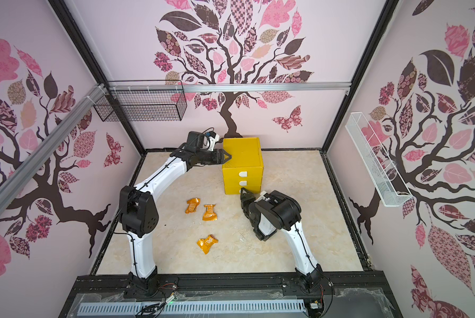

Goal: Place the cookies into the drawer by color
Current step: Open the drawer in the storage box.

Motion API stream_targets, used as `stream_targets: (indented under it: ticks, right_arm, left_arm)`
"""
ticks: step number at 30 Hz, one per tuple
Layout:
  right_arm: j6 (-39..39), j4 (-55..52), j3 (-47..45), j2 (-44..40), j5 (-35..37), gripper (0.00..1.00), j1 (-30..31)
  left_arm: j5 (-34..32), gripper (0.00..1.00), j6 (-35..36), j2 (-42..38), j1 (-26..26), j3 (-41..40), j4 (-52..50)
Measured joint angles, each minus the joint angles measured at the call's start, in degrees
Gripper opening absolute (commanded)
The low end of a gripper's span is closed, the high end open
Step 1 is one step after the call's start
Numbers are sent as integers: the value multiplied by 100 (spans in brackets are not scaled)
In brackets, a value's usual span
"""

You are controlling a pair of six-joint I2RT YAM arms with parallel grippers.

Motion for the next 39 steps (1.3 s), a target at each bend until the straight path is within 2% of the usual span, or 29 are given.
stream_targets:
  ticks: [18,30,39]
  right_arm:
    - [149,-4,-219,-116,153,37,72]
    - [404,4,-938,-538,463,36,400]
    - [549,-37,-1620,-957,756,36,863]
  left_arm:
    - [79,65,2,0,-24,0,-59]
    - [101,65,2,-2,-26,0,-72]
    - [103,65,-2,-7,-26,0,-74]
